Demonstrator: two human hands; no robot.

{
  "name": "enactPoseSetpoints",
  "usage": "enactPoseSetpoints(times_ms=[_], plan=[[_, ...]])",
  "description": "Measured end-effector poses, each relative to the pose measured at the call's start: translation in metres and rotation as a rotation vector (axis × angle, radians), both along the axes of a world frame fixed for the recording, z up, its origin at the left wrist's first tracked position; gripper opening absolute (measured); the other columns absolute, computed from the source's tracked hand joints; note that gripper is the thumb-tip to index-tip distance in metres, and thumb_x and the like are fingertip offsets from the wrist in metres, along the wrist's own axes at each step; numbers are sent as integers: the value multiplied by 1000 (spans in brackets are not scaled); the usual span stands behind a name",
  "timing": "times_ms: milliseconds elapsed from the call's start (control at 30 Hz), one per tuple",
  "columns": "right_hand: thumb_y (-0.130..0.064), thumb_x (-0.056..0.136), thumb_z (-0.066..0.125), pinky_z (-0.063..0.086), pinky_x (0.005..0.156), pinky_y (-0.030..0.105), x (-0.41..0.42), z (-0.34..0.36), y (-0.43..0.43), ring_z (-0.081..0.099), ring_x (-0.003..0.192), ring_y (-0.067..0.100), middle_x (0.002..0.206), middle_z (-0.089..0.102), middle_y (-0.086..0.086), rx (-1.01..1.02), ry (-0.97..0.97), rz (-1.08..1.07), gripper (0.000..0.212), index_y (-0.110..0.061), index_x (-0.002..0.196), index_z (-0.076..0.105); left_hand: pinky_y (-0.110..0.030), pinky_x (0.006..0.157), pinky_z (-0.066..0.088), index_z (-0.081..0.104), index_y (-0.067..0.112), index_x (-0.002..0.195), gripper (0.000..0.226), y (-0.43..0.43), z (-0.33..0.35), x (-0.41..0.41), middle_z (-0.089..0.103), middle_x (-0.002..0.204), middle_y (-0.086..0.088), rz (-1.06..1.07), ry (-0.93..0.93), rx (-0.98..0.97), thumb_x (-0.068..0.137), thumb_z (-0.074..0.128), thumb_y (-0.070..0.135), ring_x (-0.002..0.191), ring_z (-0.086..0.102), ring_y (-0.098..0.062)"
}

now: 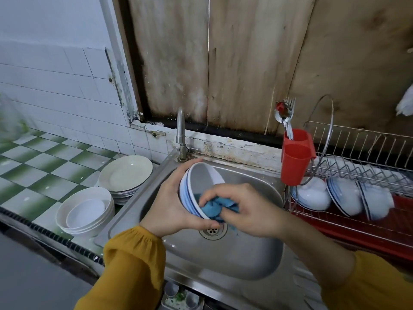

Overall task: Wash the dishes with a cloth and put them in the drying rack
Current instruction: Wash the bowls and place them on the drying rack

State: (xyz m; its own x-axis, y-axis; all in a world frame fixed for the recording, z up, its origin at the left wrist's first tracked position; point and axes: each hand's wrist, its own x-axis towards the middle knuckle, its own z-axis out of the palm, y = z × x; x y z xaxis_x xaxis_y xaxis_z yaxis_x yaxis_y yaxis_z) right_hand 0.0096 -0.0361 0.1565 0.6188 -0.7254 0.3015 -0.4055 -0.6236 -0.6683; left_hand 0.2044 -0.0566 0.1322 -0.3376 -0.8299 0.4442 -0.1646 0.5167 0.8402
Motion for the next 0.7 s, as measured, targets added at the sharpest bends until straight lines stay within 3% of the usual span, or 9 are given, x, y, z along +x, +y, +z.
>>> enactPoseSetpoints(times_ms=[67, 100, 200, 300, 367, 433, 567, 633, 700], plan=[[13, 82, 54, 46, 85, 19, -12, 7, -4, 63, 95, 2, 98, 66, -14, 157, -49, 62, 43, -23, 98, 70, -21, 94, 48, 47, 18, 134, 105, 1, -2, -2, 59, 122, 14, -13, 0, 1, 40, 92, 30, 117, 57, -12], [12, 79, 52, 46, 85, 19, -17, 9, -8, 62, 94, 1, 99, 67, -11, 117, 22, 113, 41, -21, 95, 72, -23, 95, 48, 47, 18, 135, 106, 1, -3, -4, 59, 124, 12, -21, -17, -2, 40, 93, 31, 118, 57, -15], [-5, 78, 49, 50, 79, 33, -22, 10, -21, 64, 91, 18, 102, 70, 3, -466, 472, 152, 30, -16, 86, 75, -25, 97, 49, 47, 19, 136, 104, 1, -2, -8, 60, 124, 10, -67, -52, 49, 43, 93, 33, 118, 58, -17], [-9, 88, 51, 46, 80, 38, -30, 7, -33, 61, 96, 29, 111, 68, 7, -839, 575, 66, 23, -16, 92, 73, -20, 93, 48, 49, 18, 133, 96, -4, 4, -9, 62, 123, 13, -139, -93, 79, 46, 90, 32, 117, 59, -12], [-7, 84, 54, 47, 82, 39, -29, 8, -28, 59, 97, 29, 112, 67, 5, -768, 570, 66, 23, -18, 94, 71, -20, 93, 48, 48, 16, 134, 99, -5, 8, -10, 61, 123, 12, -143, -84, 50, 46, 90, 32, 116, 59, -13], [1, 77, 51, 50, 83, 38, -29, 9, -20, 59, 94, 22, 107, 66, 1, -489, 463, 90, 32, -16, 96, 70, -22, 96, 48, 48, 17, 136, 103, -7, 8, -12, 60, 124, 12, -104, -63, 4, 44, 91, 35, 117, 58, -14], [18, 82, 48, 45, 85, 17, -30, 10, -4, 61, 95, 0, 98, 65, -16, 195, -80, 37, 45, -18, 101, 67, -36, 100, 48, 46, 14, 138, 109, -11, -1, -17, 57, 128, 1, -70, -32, -12, 42, 93, 33, 120, 56, -25], [19, 79, 46, 46, 81, 17, -31, 6, -4, 61, 90, 0, 92, 65, -17, 218, -149, -15, 45, -18, 94, 67, -35, 102, 47, 44, 15, 139, 110, -13, -2, -21, 55, 129, -2, -50, -66, -47, 43, 95, 34, 121, 55, -23], [5, 77, 46, 47, 78, 24, -29, 2, -8, 59, 86, 6, 91, 63, -9, 6, 91, -29, 32, -16, 89, 68, -39, 101, 48, 43, 14, 140, 112, -12, -3, -24, 54, 130, -3, -48, -111, -90, 43, 97, 34, 120, 55, -25]])
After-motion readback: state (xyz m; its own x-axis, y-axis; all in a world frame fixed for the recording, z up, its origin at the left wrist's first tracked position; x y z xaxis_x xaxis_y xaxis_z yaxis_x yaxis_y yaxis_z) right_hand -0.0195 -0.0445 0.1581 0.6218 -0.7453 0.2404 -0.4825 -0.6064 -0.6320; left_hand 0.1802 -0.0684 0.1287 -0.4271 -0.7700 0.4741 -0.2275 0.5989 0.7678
